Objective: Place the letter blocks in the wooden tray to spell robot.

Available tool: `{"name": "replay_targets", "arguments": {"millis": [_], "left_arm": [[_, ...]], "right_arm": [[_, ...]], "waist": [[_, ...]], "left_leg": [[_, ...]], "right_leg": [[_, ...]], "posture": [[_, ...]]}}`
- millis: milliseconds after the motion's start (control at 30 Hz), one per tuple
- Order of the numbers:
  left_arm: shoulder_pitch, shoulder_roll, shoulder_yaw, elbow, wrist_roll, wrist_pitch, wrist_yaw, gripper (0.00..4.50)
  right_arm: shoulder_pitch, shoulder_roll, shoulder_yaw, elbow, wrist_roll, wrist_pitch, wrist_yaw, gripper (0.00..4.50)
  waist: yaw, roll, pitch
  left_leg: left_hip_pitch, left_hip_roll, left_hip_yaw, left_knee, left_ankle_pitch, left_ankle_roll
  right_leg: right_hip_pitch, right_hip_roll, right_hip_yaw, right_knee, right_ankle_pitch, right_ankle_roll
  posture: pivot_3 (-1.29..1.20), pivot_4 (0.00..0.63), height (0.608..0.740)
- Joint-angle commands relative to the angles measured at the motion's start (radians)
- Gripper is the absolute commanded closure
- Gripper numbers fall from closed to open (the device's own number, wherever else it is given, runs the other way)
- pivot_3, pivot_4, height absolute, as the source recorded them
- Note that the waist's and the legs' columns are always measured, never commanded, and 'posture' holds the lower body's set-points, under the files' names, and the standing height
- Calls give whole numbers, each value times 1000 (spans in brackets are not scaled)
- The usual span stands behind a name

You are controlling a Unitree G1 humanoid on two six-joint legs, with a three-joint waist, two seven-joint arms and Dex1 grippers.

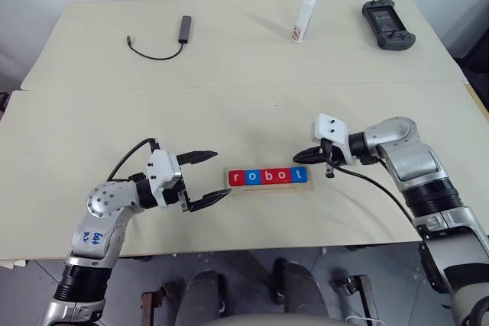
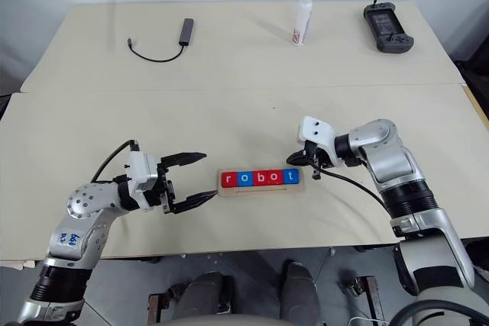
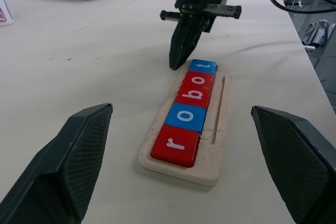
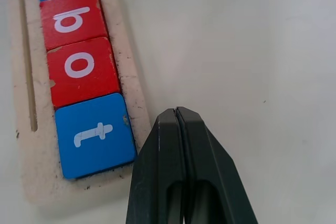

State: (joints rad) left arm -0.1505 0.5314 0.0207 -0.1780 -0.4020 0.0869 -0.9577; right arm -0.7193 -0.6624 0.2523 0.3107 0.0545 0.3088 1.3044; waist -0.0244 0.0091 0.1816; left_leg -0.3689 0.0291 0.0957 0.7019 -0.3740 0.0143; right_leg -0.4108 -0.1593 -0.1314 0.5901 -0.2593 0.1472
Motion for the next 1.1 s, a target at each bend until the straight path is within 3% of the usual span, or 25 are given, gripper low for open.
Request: {"name": "replay_targets", "arguments": {"millis": [33, 333, 433, 600, 767, 1100], "left_arm": [[-12, 7, 8, 2, -3, -16, -8, 0], [-31, 22, 22, 34, 1, -33, -28, 0], [-23, 55, 45, 58, -6, -46, -61, 0], [17, 116, 114, 115, -35, -73, -119, 0], [4, 138, 155, 172, -32, -96, -140, 0], [-3, 140, 158, 177, 0, -72, -96, 0]], "right_arm": [[20, -20, -29, -42, 18, 17, -10, 4469], [100, -66, -179, -102, 119, -42, -29, 4469], [211, -140, -258, -163, 193, -33, 24, 3579], [385, -148, -425, -182, 360, -270, 168, 1842], [429, -164, -489, -190, 412, -264, 137, 99], [445, -159, -495, -137, 422, -296, 138, 45]], "waist": [[-1, 0, 0], [2, 0, 0], [13, 0, 0], [21, 0, 0], [21, 0, 0], [23, 0, 0]], "left_leg": [[0, 0, 0, 0, 0, 0], [0, 0, 0, 0, 0, 0], [0, 0, 0, 0, 0, 0], [1, 0, 1, -1, 0, 0], [2, 0, 2, 1, 0, 0], [2, 0, 2, 1, 0, 0]], "right_leg": [[0, 0, 0, 0, 0, 0], [0, 0, 0, 0, 0, 0], [0, 0, 0, 0, 0, 0], [0, 0, 0, -1, 0, 0], [0, 0, 2, 1, 0, 0], [0, 0, 1, 1, 0, 0]], "posture": [[0, 150, 740], [0, 150, 740], [0, 150, 740], [0, 150, 740], [0, 150, 740], [0, 150, 740]]}}
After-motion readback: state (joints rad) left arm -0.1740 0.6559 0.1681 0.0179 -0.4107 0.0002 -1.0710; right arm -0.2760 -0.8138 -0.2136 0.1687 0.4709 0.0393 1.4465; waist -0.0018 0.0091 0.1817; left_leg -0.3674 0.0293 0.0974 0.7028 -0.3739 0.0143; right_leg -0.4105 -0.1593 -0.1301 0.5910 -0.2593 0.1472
